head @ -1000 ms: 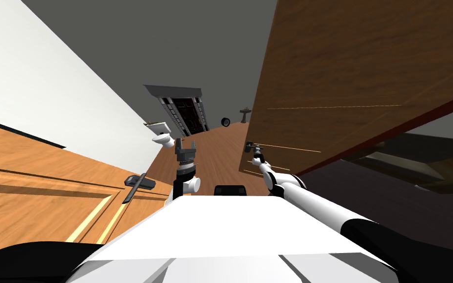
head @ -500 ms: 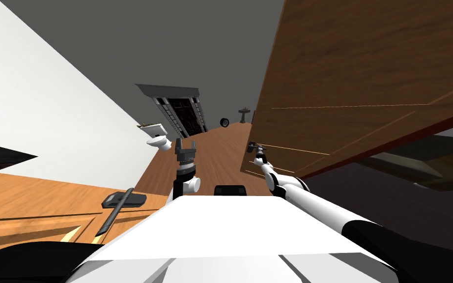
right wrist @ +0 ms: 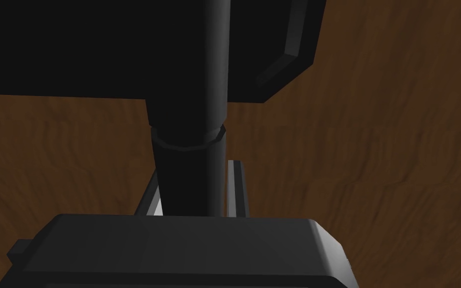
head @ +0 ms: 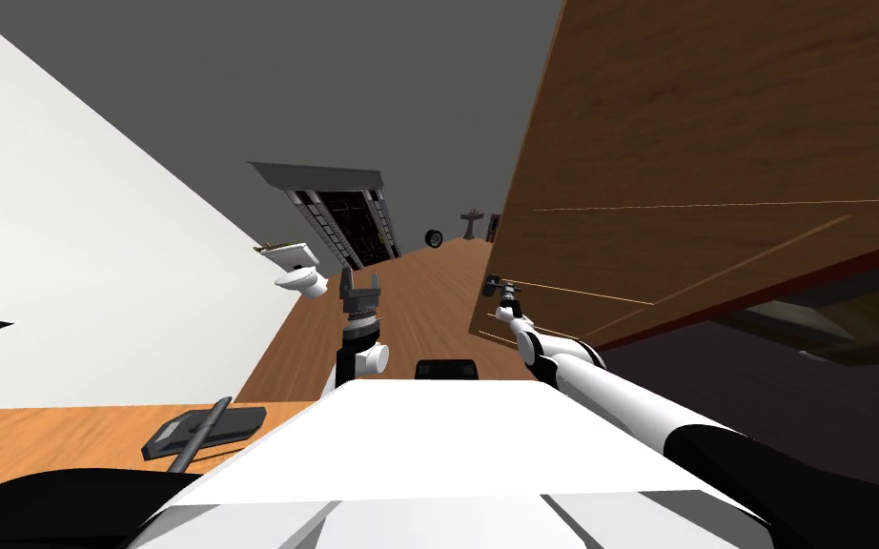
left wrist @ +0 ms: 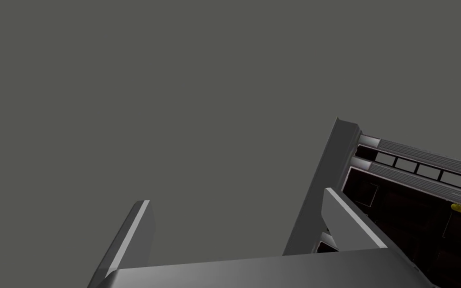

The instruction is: Push the door open

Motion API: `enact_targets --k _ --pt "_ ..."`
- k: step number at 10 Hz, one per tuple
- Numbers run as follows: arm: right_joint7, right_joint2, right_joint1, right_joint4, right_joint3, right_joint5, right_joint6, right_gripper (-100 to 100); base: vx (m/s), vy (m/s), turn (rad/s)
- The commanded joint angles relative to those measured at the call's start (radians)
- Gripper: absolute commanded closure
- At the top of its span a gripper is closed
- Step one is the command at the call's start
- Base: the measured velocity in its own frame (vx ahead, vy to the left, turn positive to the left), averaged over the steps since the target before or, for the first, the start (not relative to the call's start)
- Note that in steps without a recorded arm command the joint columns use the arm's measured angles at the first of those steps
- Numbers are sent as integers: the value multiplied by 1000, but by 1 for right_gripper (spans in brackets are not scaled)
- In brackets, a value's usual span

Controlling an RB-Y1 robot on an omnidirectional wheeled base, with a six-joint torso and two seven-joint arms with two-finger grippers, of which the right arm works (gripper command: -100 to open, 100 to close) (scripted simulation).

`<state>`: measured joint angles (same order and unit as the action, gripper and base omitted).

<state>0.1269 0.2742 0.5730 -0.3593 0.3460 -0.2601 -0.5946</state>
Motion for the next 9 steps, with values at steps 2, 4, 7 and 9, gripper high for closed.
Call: enact_targets --k 2,4,7,9 --pt "7 -11 -9 -37 1 0 20 100 25 7 -11" --pt "7 -5 -20 -43 6 -3 22 100 -6 -14 11" --pt "26 6 -30 -53 34 -18 31 100 138 32 -46" --pt "26 6 -30 -53 34 -18 31 100 103 16 -14"
